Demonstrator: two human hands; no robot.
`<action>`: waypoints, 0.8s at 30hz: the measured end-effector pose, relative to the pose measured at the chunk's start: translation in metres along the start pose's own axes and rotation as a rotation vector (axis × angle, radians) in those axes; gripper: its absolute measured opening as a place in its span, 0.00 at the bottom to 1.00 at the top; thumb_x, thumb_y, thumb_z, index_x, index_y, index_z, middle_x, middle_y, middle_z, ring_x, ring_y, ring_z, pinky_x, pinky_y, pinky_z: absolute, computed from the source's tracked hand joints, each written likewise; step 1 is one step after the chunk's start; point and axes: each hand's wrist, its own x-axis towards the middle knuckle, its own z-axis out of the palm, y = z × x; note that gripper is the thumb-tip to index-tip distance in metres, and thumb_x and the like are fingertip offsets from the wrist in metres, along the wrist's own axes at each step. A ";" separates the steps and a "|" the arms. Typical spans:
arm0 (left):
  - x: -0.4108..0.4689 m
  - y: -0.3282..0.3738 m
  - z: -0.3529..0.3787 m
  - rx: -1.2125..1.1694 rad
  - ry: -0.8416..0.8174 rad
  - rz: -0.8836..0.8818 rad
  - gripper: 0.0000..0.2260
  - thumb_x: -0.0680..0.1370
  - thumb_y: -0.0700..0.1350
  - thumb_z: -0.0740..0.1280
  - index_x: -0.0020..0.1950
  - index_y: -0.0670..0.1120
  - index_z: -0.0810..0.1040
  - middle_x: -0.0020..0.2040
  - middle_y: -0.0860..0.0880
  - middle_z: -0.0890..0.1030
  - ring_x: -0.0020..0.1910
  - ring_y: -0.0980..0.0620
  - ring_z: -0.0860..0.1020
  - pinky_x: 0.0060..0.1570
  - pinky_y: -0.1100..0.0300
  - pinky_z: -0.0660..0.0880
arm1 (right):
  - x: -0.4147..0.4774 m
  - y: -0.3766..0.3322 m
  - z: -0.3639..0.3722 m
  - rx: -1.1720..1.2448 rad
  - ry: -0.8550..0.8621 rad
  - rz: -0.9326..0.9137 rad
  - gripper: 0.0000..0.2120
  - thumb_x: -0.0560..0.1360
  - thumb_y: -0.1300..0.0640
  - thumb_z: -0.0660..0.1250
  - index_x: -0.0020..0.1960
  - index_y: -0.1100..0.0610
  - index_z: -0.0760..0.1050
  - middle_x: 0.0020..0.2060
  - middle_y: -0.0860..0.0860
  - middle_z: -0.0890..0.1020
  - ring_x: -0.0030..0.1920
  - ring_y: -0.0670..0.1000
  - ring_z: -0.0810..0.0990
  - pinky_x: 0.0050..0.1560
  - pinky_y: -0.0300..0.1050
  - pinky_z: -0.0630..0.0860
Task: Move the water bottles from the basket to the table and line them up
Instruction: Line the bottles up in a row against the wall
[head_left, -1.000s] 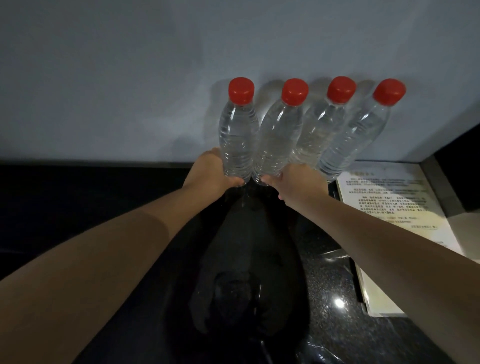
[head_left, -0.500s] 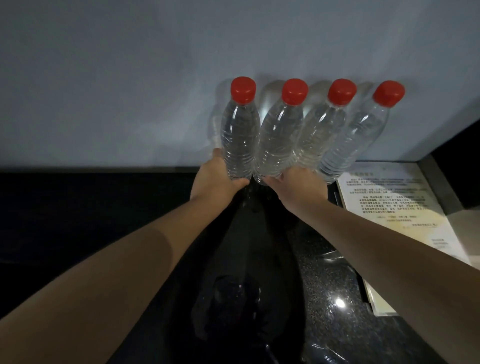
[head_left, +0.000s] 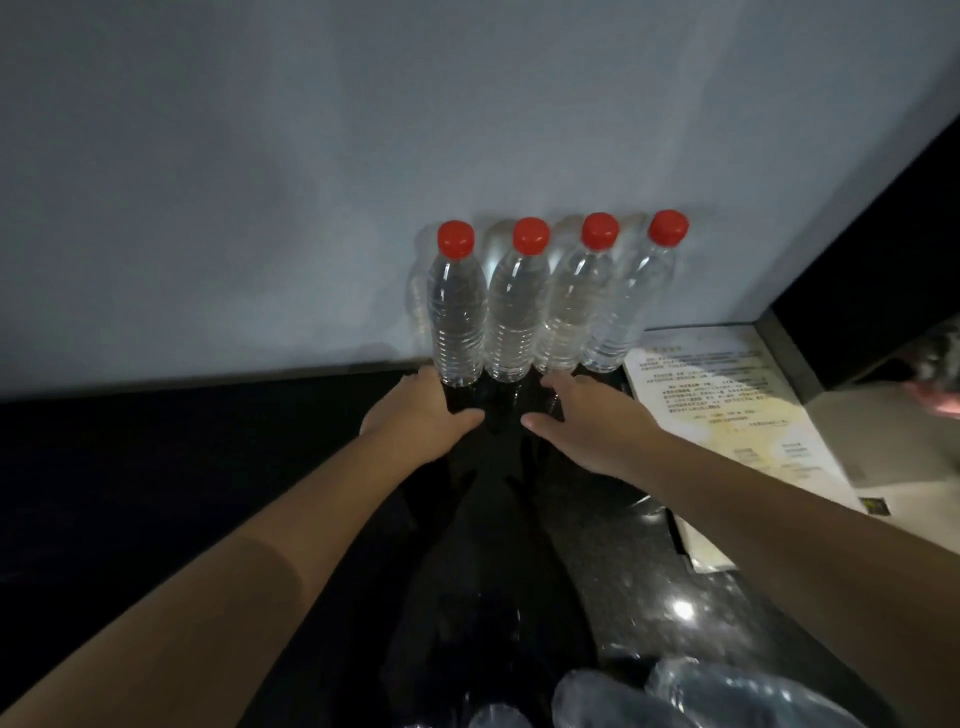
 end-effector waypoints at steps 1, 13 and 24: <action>-0.021 0.005 -0.006 0.004 -0.012 0.028 0.34 0.75 0.61 0.67 0.74 0.46 0.61 0.70 0.45 0.70 0.66 0.46 0.72 0.60 0.51 0.73 | -0.016 0.001 -0.007 0.013 -0.018 -0.014 0.29 0.78 0.38 0.59 0.74 0.50 0.61 0.64 0.52 0.74 0.60 0.55 0.76 0.56 0.52 0.75; -0.258 0.071 -0.010 -0.136 0.014 0.308 0.27 0.77 0.61 0.63 0.73 0.54 0.65 0.76 0.55 0.63 0.75 0.59 0.58 0.70 0.60 0.60 | -0.227 0.053 -0.073 0.288 0.093 -0.141 0.27 0.78 0.40 0.61 0.73 0.49 0.64 0.69 0.50 0.72 0.67 0.51 0.70 0.63 0.44 0.67; -0.300 0.108 0.050 -0.059 0.168 0.136 0.21 0.76 0.52 0.67 0.68 0.53 0.69 0.58 0.51 0.78 0.56 0.51 0.77 0.53 0.56 0.74 | -0.280 0.057 -0.037 0.417 0.063 -0.071 0.24 0.77 0.50 0.67 0.71 0.54 0.67 0.65 0.52 0.75 0.64 0.52 0.74 0.59 0.41 0.68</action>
